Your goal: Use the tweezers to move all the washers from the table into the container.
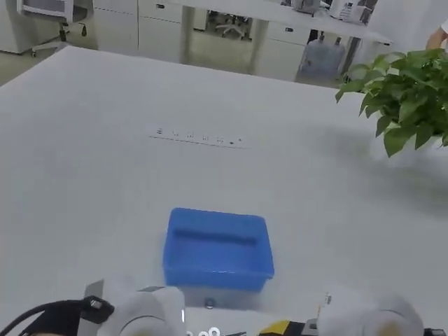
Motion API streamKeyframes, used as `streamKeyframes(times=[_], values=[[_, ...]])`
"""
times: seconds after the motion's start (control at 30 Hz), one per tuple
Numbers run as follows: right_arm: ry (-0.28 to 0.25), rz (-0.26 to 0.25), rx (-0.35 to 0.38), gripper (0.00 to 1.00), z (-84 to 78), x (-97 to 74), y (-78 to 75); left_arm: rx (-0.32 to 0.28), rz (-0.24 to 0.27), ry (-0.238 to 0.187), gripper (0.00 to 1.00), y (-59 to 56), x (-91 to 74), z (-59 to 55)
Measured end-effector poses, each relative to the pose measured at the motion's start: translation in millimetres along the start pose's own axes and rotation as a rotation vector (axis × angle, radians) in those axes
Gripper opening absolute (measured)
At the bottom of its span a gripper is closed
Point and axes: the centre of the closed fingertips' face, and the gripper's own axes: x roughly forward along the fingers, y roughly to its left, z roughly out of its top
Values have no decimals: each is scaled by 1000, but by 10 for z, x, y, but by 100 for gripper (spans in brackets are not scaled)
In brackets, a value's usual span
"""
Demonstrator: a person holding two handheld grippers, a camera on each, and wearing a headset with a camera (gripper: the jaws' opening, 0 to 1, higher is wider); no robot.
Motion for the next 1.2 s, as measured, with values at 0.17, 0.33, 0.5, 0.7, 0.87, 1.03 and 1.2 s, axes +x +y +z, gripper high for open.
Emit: streamKeyframes(times=[0.17,0.33,0.5,0.7,0.87,1.03,1.2], values=[[-2,-17,-1,32,9,-27,-67,15,24,-52,0,28,-107,123],[-12,8,-35,31,53,-1,-32,10,36,-127,0,12,-275,299],[-1,26,-77,30,72,36,-14,50,76,-167,0,16,-409,436],[15,49,-130,28,86,83,-20,74,96,-202,0,-21,-519,559],[3,87,-182,25,161,139,45,62,87,-237,0,-92,-566,615],[47,125,-277,22,168,229,131,42,81,-263,0,-143,-610,666],[60,179,-350,13,202,300,220,47,67,-274,0,-205,-630,674]])
